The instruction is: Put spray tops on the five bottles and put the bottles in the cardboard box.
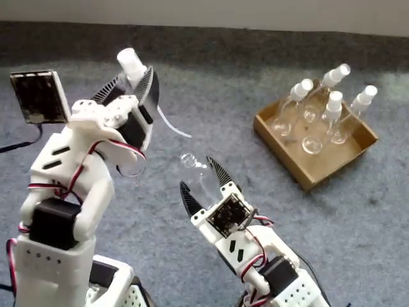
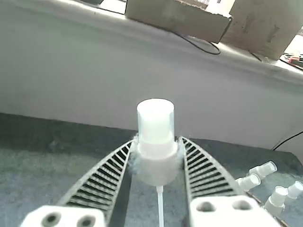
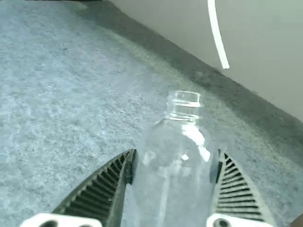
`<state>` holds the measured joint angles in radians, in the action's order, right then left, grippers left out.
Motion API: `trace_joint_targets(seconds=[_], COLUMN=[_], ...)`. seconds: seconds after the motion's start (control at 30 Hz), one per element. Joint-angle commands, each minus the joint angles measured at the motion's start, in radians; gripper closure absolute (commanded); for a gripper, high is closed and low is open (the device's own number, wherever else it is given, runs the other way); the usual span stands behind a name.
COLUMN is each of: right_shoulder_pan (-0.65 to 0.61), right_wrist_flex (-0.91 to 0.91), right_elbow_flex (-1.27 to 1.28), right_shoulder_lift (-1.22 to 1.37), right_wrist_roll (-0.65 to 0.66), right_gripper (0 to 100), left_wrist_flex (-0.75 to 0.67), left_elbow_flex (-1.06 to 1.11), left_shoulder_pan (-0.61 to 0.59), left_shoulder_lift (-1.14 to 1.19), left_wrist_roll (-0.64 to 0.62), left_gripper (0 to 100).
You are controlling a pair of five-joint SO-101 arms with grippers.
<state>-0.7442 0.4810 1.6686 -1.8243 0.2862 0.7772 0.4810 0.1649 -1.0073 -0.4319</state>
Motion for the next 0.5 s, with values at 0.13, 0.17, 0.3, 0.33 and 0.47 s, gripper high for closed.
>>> trace_joint_targets(seconds=[0.13,0.17,0.3,0.33,0.47], right_shoulder_pan=[-0.01,-0.01,-0.01,-0.01,-0.01], right_wrist_flex=[-0.087,-0.087,-0.087,-0.087,-0.087], right_elbow_flex=[0.079,0.079,0.081,0.081,0.081], right_shoulder_lift=[-0.016,-0.016,-0.016,-0.016,-0.016], right_wrist_roll=[0.029,0.029,0.029,0.029,0.029], right_gripper=[79.6,79.6,79.6,79.6,79.6], left_wrist_flex=[0.23,0.249,0.308,0.313,0.318], left_elbow_flex=[-0.312,-0.337,-0.424,-0.438,-0.464], left_shoulder_pan=[-0.033,-0.033,-0.028,-0.028,-0.028], left_shoulder_lift=[0.162,0.17,0.179,0.179,0.179], left_wrist_roll=[-0.048,-0.048,-0.049,-0.049,-0.049], left_gripper=[96,96,96,96,96])
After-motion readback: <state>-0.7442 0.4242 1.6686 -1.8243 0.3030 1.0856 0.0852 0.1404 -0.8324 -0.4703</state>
